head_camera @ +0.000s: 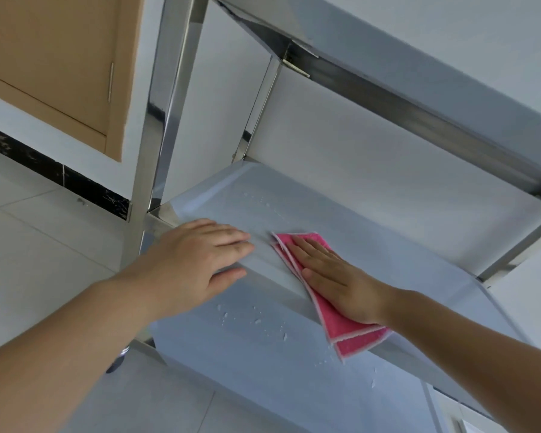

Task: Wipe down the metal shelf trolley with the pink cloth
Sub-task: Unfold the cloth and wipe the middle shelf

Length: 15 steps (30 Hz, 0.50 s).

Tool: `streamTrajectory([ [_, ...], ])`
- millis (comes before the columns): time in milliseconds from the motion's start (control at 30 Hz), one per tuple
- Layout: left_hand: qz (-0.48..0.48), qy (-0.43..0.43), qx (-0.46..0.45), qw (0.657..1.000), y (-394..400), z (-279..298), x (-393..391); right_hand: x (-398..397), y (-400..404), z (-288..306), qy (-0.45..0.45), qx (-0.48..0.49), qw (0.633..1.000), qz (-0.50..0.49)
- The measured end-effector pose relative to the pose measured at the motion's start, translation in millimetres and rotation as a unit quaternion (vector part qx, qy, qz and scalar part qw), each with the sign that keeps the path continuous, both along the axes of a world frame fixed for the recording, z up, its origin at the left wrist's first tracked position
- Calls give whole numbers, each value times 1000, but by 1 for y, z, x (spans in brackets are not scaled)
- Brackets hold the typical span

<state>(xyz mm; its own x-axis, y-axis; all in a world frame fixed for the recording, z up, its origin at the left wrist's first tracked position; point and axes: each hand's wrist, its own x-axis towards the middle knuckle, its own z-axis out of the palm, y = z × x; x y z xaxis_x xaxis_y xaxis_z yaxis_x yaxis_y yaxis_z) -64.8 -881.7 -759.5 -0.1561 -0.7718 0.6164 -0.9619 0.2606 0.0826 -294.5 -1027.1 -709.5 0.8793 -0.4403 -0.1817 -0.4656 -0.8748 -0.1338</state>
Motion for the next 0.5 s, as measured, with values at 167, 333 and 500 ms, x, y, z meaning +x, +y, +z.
streamTrajectory([
  [167,6,-1,0,1000,5,-3,11,16,-8,1,-25,-5,997,74],
  [333,-9,7,-5,1000,2,-5,17,37,-36,0,-47,-14,996,80],
  [500,2,24,-15,1000,2,-9,34,67,-87,1,-53,-1,998,-44],
])
